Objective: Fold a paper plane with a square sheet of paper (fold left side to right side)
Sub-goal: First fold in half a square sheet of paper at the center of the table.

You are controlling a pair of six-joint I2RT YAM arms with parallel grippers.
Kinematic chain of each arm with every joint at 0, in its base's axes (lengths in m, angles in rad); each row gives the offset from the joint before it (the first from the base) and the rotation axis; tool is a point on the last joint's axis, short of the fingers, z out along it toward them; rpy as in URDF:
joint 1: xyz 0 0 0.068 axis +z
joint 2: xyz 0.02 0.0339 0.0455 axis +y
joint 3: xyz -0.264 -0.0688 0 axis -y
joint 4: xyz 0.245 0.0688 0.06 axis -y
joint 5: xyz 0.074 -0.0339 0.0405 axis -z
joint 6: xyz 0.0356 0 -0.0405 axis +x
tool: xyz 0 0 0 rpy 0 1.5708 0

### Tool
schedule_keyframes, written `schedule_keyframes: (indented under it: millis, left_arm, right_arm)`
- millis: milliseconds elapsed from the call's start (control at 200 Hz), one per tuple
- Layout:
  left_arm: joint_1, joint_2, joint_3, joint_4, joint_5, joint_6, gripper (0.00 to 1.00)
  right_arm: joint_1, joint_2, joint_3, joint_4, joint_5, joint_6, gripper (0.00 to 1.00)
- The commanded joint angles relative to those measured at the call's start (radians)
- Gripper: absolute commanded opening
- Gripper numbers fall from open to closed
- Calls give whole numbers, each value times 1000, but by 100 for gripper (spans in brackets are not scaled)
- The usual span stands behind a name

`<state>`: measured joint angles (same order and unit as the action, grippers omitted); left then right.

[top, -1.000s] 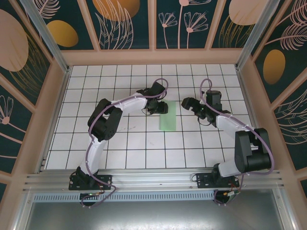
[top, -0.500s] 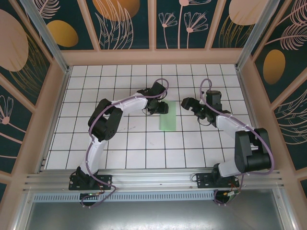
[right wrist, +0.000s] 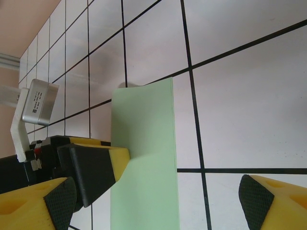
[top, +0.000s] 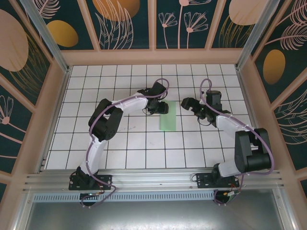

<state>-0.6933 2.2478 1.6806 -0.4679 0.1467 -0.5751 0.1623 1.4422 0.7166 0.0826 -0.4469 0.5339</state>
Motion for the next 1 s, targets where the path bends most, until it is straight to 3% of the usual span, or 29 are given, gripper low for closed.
schedule_keyframes:
  millis: [0,996]
  left_arm:
    - [-18,87,-4,17,9,26,49]
    - [-20,94,4,2,-6,34,50]
  right_arm:
    - [-9,-7,-11,15,-21,-1,91]
    - [-6,3,-8,11,-32,-2,91]
